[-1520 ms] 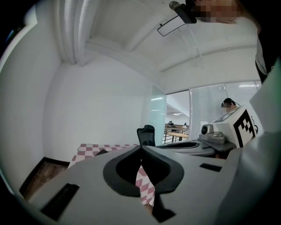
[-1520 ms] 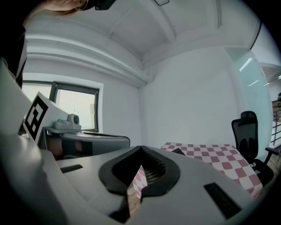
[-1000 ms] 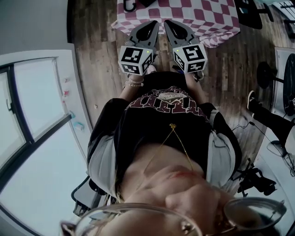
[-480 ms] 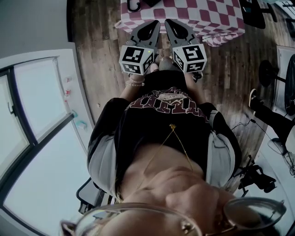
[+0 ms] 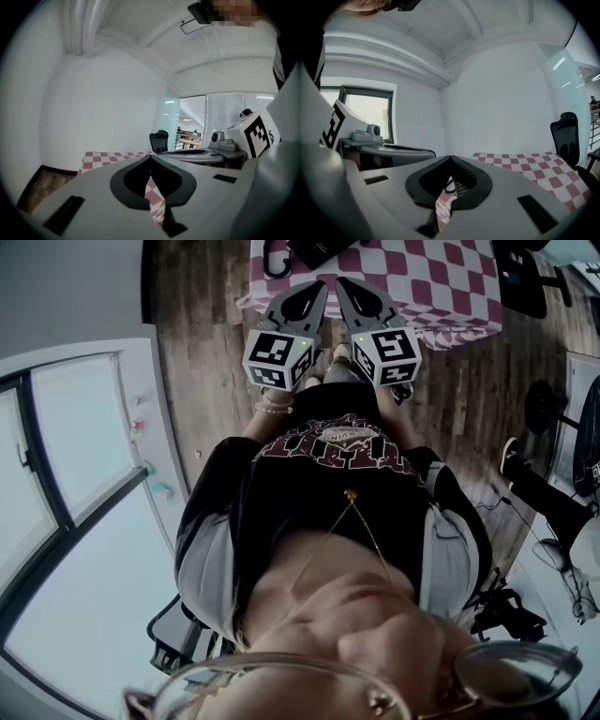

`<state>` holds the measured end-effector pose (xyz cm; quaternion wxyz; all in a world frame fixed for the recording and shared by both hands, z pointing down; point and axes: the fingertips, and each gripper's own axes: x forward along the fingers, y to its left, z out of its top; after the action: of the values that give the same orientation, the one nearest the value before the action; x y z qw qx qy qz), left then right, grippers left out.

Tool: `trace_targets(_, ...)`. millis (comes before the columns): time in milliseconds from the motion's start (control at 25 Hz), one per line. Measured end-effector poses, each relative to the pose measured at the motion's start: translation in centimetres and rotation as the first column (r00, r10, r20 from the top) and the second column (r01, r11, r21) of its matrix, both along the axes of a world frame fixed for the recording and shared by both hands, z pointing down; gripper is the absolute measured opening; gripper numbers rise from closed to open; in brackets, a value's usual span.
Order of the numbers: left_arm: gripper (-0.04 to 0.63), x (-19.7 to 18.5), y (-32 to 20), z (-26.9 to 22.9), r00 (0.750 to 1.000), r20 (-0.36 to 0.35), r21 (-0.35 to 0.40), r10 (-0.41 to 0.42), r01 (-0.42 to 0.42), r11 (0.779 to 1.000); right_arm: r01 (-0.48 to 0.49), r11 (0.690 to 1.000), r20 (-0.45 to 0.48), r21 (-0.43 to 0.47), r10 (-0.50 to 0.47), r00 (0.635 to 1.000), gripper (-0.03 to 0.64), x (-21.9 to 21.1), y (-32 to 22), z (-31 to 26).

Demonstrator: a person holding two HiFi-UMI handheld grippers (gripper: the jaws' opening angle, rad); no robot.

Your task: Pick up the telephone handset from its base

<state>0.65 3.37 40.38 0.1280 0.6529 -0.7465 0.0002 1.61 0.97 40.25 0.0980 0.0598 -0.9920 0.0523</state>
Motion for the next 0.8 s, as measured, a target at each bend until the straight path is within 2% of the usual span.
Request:
trace_targets(440, 0.009, -3.2, -4.1, 0.0, 0.999, -0.004, -0.019, -0.041, 0.041, 0.999, 0.053, 0.998, -0.01, -0.04, -0.054, 0.999, 0.017, -3.2, -4.0, 0.5)
trace_targets(800, 0.009, -5.2, -6.9, 0.0, 0.996, -0.013, -0.027, -0.088, 0.088, 0.996, 0.112, 0.993, -0.017, -0.036, -0.112, 0.994, 0.017, -5.5, -6.6, 0.3)
